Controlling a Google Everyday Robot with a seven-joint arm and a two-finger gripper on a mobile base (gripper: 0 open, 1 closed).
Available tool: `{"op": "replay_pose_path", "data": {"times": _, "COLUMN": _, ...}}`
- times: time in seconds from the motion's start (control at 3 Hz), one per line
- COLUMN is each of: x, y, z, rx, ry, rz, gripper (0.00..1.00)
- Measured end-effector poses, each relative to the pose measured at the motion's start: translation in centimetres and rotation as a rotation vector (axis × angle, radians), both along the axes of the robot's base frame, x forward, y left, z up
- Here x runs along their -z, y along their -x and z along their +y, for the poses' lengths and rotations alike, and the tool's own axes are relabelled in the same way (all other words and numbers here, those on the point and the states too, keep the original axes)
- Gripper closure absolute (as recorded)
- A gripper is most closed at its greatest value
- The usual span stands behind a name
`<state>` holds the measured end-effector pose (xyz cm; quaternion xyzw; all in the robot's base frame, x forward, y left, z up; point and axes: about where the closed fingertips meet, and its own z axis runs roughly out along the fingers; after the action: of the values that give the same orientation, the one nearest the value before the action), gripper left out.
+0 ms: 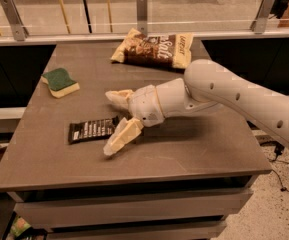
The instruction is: Pick rxbar chocolate
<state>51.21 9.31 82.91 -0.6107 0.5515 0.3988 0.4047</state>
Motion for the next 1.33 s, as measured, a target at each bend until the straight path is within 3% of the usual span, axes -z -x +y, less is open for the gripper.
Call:
{"op": "replay_pose_path", "data": {"times": 0.67, "x": 0.93, "y": -0.04, "z": 0.67, "rx": 0.029, "ry": 0.04, "rz": 0.007, "gripper": 0.0}}
{"op": "replay_pose_path", "data": {"times": 1.0, "x": 0.87, "y": 0.04, "z": 0.84, "rx": 0.023, "ry": 0.037, "rz": 0.007, "gripper": 0.18}}
{"op": "replay_pose_path", "data": {"times": 1.33, "x": 0.85, "y": 0.15, "z": 1.04, "rx": 0.019, "ry": 0.037, "rz": 0.007, "gripper": 0.43}}
